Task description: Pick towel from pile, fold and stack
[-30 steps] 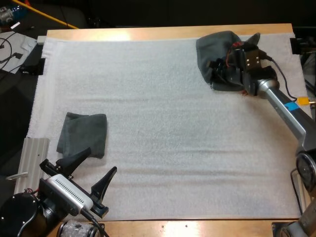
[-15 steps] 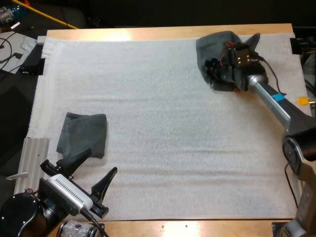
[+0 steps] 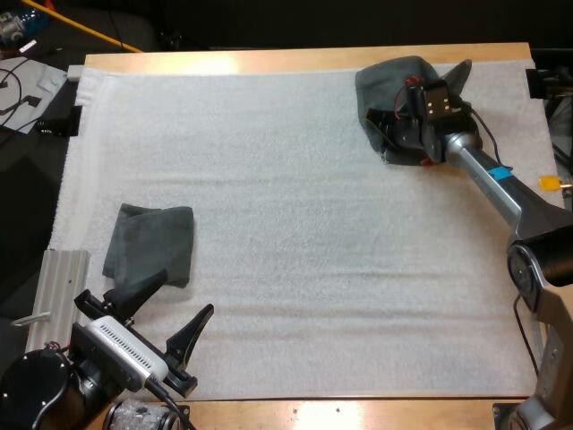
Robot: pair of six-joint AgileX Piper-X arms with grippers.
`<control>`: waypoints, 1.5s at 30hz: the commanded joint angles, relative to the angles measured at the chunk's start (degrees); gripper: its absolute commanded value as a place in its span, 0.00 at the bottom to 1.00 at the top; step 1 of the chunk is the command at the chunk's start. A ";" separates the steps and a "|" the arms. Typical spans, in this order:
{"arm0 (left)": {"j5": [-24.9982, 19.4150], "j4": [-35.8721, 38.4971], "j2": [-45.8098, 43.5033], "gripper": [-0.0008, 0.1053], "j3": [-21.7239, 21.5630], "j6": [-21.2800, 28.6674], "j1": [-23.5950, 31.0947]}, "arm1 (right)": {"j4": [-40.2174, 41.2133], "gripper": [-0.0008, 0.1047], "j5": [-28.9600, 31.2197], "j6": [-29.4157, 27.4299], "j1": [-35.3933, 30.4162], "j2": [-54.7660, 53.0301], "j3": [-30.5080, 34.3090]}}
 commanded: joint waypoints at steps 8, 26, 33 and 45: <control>0.53 -0.26 0.16 0.62 -0.40 -0.44 -0.12 | 4.38 0.01 0.98 -15.52 2.60 -9.42 -0.74; 0.61 -0.27 0.11 0.63 -0.37 -0.45 -0.25 | 23.16 0.01 6.47 -28.31 10.99 -33.90 -0.53; 0.73 -0.37 -0.05 0.63 -0.33 -0.44 -0.28 | 35.24 0.01 6.62 -27.77 16.88 -40.38 -0.21; 1.00 0.20 -0.18 0.63 -0.34 -0.51 -0.29 | 39.93 0.01 6.31 -21.22 32.68 -45.02 0.72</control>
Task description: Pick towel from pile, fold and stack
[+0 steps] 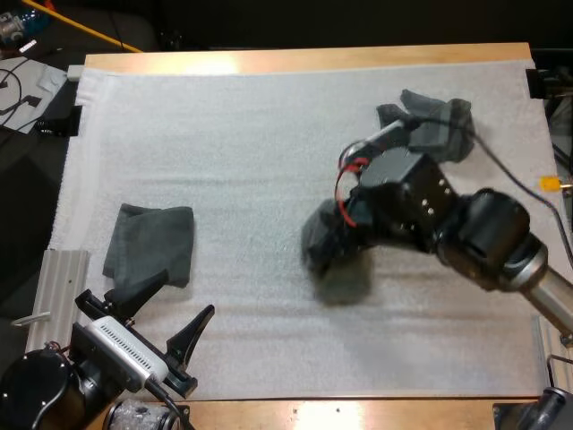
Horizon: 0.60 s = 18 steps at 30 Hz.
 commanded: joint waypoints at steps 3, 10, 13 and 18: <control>0.49 -0.38 0.30 0.62 -0.39 -0.38 -0.21 | 1.55 0.01 2.19 2.35 3.46 -1.00 -0.34; 0.41 -0.36 0.26 0.63 -0.35 -0.43 -0.33 | 2.62 0.01 8.70 1.72 2.45 0.64 6.61; 0.35 -0.33 0.22 0.63 -0.35 -0.51 -0.32 | -0.06 0.01 9.15 1.32 -0.26 2.05 11.97; 0.26 -0.10 0.38 0.63 -0.45 -0.53 -0.26 | -5.02 0.01 9.24 1.02 -7.27 3.80 17.25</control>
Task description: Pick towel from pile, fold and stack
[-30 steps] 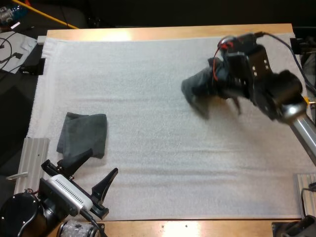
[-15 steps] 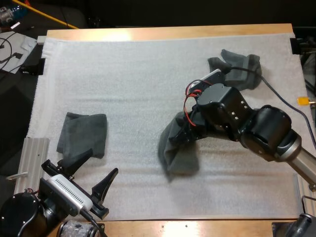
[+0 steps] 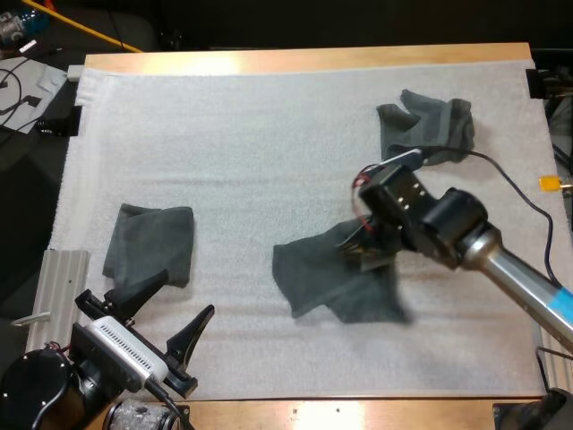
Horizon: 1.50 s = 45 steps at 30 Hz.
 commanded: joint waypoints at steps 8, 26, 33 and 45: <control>0.41 0.11 0.16 0.63 -0.24 -0.54 -0.30 | -6.80 0.26 0.28 -1.34 -12.07 1.59 2.04; 0.63 0.13 0.10 0.62 -0.35 -0.43 -0.34 | 11.10 0.61 -1.15 -2.78 -13.94 -4.67 0.90; 0.46 1.13 0.10 0.63 -0.34 -0.27 -0.20 | 13.03 0.62 -0.27 -1.84 -13.95 -6.09 2.58; 1.10 9.35 0.35 0.63 -0.13 -0.25 -0.22 | 4.74 0.62 -1.59 1.96 -13.89 -8.47 19.03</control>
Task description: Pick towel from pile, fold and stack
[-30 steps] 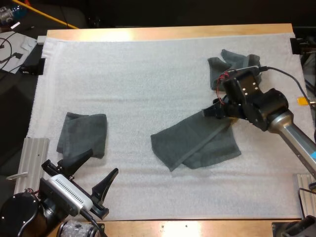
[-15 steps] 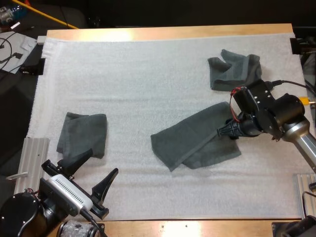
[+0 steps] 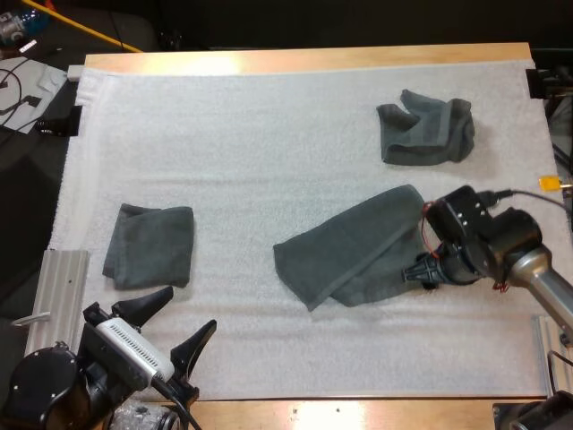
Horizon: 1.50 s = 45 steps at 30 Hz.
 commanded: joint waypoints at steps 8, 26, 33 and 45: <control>1.34 7.28 0.28 0.63 -0.04 -0.30 -0.14 | -14.54 0.62 -3.84 6.91 -1.23 0.64 13.11; 3.99 8.57 0.46 0.63 1.12 -0.78 -0.06 | -27.31 0.46 -14.17 9.53 -9.92 3.66 19.63; 3.77 8.56 0.58 0.63 1.03 -0.88 -0.05 | -30.87 0.47 -17.36 11.92 -9.24 9.85 19.43; 3.86 9.65 0.39 0.63 1.12 -0.64 -0.29 | -33.26 0.03 -16.19 12.41 -9.73 10.68 19.17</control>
